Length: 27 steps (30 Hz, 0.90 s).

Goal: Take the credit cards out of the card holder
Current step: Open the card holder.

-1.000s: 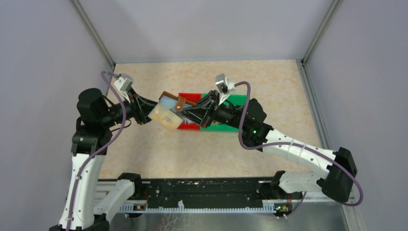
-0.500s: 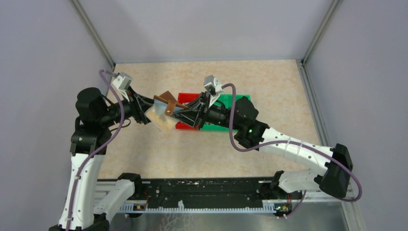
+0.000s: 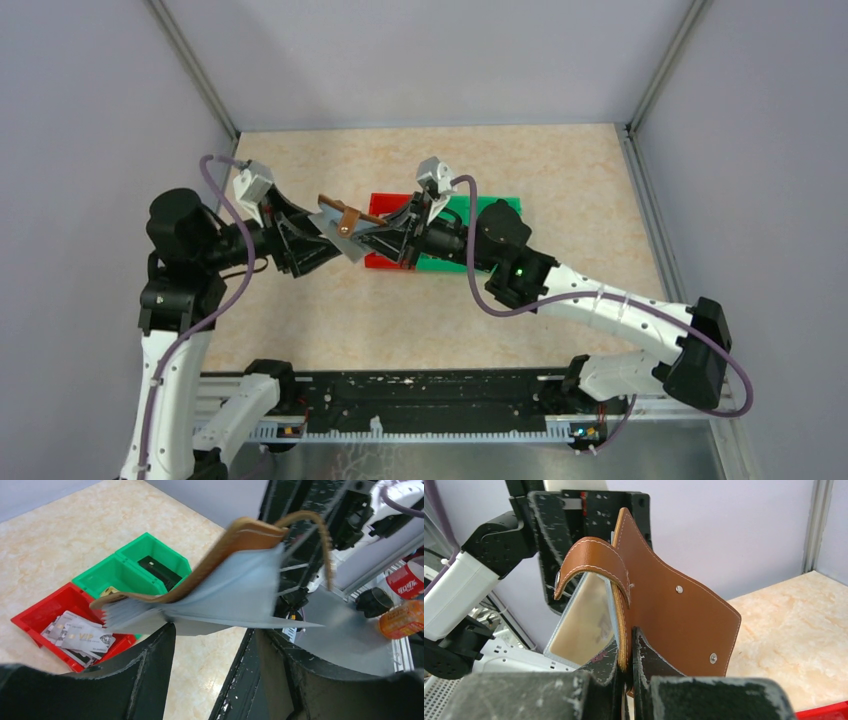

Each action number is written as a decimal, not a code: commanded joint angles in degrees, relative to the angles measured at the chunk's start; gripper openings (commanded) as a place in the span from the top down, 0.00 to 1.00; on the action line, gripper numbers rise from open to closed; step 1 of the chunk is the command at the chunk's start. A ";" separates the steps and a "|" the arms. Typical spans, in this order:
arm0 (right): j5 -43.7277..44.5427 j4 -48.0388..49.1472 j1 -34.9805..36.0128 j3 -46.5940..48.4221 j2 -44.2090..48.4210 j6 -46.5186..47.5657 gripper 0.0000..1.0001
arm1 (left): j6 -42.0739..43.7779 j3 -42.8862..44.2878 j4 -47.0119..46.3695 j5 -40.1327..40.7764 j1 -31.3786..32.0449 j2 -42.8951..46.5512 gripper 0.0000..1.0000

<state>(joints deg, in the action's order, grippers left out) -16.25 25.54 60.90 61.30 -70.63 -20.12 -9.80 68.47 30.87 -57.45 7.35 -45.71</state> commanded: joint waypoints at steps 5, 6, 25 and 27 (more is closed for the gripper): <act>-10.32 2.76 1.21 2.31 -1.21 -3.19 1.00 | 5.69 -0.88 -5.26 -6.83 0.30 2.67 0.34; -11.69 2.94 1.19 2.44 -1.37 -3.58 1.00 | 6.42 -1.15 -5.29 -7.14 0.31 2.91 0.34; -15.50 2.07 1.22 3.31 -1.36 -3.94 1.00 | 16.16 -5.40 -8.30 6.79 0.30 7.77 0.35; -16.09 2.32 1.20 3.35 -1.35 -4.20 1.00 | 17.20 -5.32 -6.72 3.61 0.34 7.48 0.29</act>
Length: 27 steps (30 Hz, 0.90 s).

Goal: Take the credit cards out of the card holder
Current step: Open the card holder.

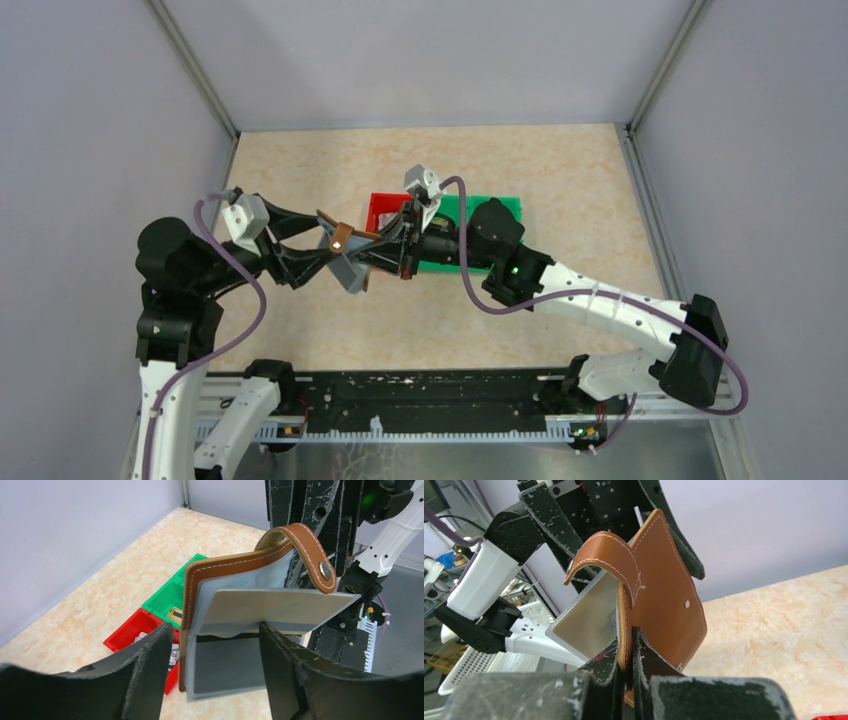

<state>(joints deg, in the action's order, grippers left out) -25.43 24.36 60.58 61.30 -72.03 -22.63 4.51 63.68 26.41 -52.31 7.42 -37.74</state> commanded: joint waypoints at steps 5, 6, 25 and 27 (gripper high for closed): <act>-9.73 4.09 1.50 3.61 0.18 -2.58 1.00 | 6.82 0.07 0.69 -5.44 0.24 -0.53 0.19; -10.54 4.18 1.52 3.52 0.26 -2.72 1.00 | 7.30 0.46 1.33 -5.83 0.23 -0.74 0.18; -15.65 11.25 1.30 3.49 -0.74 -8.15 1.00 | 0.95 4.58 9.11 -30.93 0.23 -7.03 0.86; -13.81 11.43 0.66 3.19 -0.61 -8.35 0.97 | 0.44 4.61 8.56 -30.31 0.23 -6.71 0.96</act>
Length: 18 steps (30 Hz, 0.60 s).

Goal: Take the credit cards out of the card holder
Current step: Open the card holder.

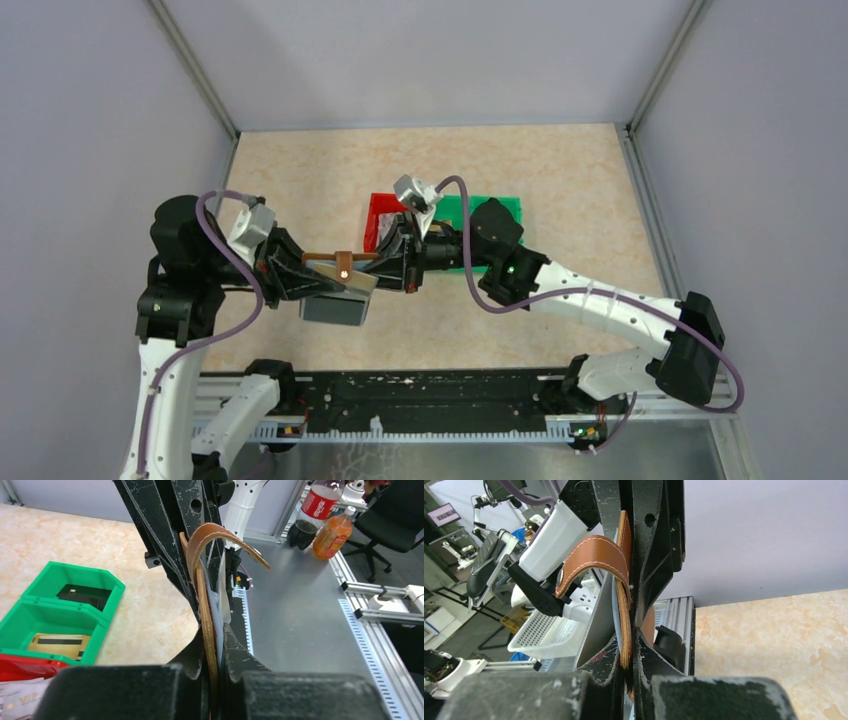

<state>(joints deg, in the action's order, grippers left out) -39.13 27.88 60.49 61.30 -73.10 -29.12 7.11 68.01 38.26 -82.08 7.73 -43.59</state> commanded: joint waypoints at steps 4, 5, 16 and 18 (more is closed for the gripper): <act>5.59 10.13 -2.37 1.68 1.91 -5.08 0.72 | -8.71 -1.39 -9.70 1.73 -0.07 0.37 1.00; 6.74 11.19 -3.67 1.03 2.57 -6.54 0.66 | -10.37 -1.85 -11.06 2.62 -0.08 0.62 1.00; -6.84 4.60 -8.17 4.90 4.34 -5.56 0.33 | -28.33 -4.47 -22.08 3.58 -0.03 -1.66 1.00; -9.37 -5.33 -8.17 8.55 3.26 0.20 0.33 | -29.16 -4.24 -21.96 2.39 -0.06 -2.52 1.00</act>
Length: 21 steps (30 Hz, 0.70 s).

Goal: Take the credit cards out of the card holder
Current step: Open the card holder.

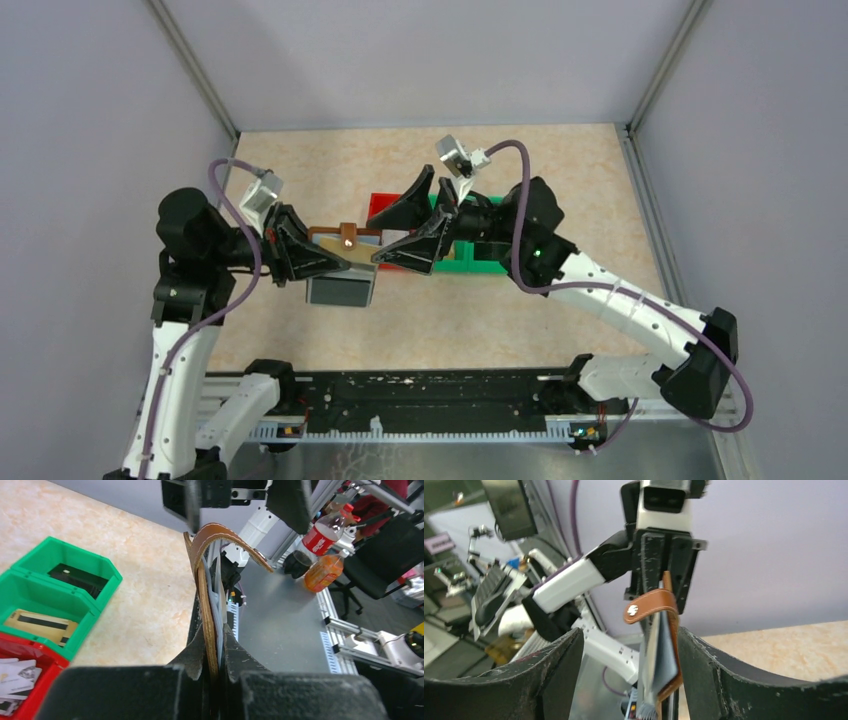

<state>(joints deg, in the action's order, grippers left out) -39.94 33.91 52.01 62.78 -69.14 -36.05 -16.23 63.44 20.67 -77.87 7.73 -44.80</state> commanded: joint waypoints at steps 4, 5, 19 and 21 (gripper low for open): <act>-10.59 -26.75 0.35 13.37 -3.12 17.13 0.32 | -2.30 1.37 -0.23 -3.10 -0.08 -2.37 1.00; -10.07 -30.70 0.34 15.63 -4.11 19.67 0.32 | 0.14 1.92 1.60 -3.46 -0.04 -2.53 1.00; -3.46 -57.90 3.85 32.76 -13.55 39.34 0.34 | 20.30 6.39 17.94 -4.43 -0.02 -4.39 1.00; -5.42 -59.83 4.12 34.61 -15.13 39.82 0.39 | 22.75 7.09 19.92 -4.47 -0.04 -4.59 1.00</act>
<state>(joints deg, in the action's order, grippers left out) -42.89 -20.69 55.07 92.03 -82.21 -0.82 0.47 67.85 36.97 -80.23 7.73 -49.15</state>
